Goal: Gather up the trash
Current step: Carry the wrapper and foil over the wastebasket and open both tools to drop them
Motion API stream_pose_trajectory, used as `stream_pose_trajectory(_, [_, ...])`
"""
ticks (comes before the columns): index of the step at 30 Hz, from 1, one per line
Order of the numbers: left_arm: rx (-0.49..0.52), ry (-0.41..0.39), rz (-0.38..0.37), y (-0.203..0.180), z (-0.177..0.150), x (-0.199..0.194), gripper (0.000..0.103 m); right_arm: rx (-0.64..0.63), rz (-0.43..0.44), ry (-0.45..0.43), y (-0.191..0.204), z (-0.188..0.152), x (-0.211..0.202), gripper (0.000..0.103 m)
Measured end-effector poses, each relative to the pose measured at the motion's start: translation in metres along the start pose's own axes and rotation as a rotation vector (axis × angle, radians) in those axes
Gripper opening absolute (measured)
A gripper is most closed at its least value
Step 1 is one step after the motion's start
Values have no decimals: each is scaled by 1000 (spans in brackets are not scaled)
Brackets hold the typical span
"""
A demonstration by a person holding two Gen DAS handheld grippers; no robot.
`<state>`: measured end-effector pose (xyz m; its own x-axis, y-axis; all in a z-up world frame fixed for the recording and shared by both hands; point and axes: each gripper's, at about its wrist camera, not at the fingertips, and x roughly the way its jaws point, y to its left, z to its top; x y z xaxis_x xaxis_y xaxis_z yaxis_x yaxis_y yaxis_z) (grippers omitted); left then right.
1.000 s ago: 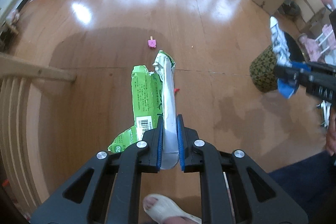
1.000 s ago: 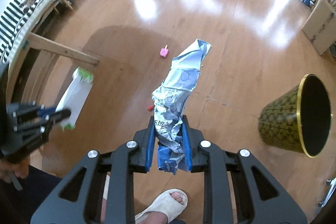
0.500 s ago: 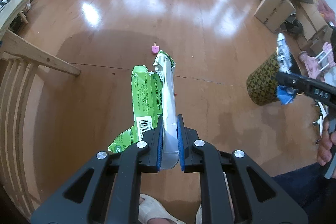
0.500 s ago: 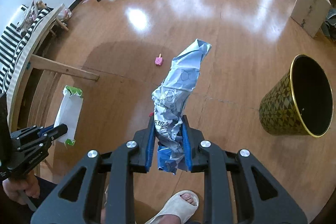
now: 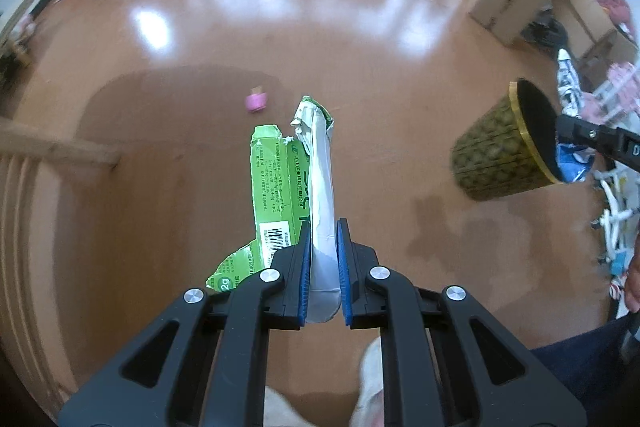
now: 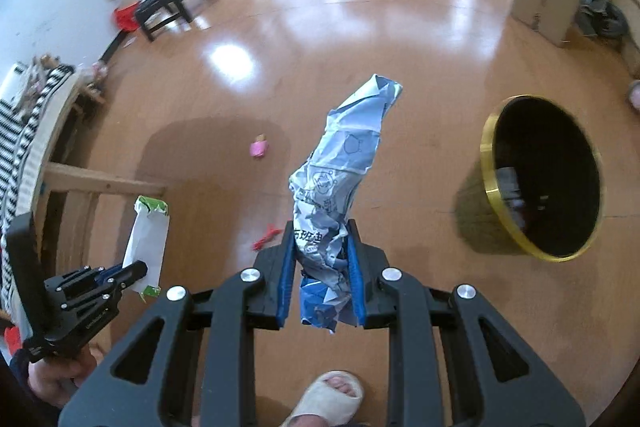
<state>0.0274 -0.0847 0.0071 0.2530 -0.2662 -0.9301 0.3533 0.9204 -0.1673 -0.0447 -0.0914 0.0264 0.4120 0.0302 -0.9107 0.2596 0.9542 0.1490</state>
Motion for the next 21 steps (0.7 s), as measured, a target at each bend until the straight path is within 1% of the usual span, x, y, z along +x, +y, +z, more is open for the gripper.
stream_pose_trajectory(3, [72,0,-31,-54,28,11,11,70,-53,-33,-50,19,-22,24])
stream_pose_trajectory(6, [146,13,-94,-116,54,26,11,124,-85,-44,-90,31,-36,24])
stream_pose_trajectory(7, [186,11,-115,-143,63,32,11,151,-96,-45,-109,33,-41,24])
stream_pose_trajectory(9, [235,10,-144,-179,76,43,11,195,-135,-47,-144,32,-46,24])
stream_pose_trajectory(11, [254,25,-181,-210,85,56,11,250,-150,-57,-174,29,-48,24])
stream_pose_trajectory(12, [255,34,-204,-223,90,63,11,298,-145,-56,-192,27,-47,24])
stream_pose_trajectory(15, [273,37,-247,-261,101,82,11,360,-151,-37,-222,23,-35,24])
stream_pose_trajectory(19, [274,24,-320,-298,115,99,11,438,-133,-25,-251,22,-24,24])
stream_pose_trajectory(21, [283,24,-333,-309,118,105,12,452,-136,-24,-255,23,-20,24])
